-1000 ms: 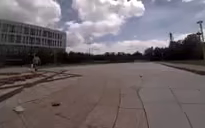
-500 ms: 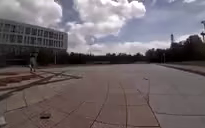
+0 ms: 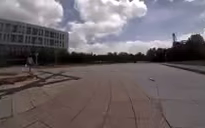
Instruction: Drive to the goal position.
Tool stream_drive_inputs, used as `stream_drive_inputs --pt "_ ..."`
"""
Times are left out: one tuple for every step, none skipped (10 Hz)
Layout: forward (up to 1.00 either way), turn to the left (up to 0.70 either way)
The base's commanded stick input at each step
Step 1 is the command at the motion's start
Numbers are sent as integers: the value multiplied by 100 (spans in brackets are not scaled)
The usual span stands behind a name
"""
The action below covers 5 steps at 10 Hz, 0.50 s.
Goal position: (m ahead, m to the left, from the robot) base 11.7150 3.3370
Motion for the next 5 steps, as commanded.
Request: stream_drive_inputs --pt "70 0" --pt "70 0" --pt "70 0" --pt "70 0" --pt "70 0"
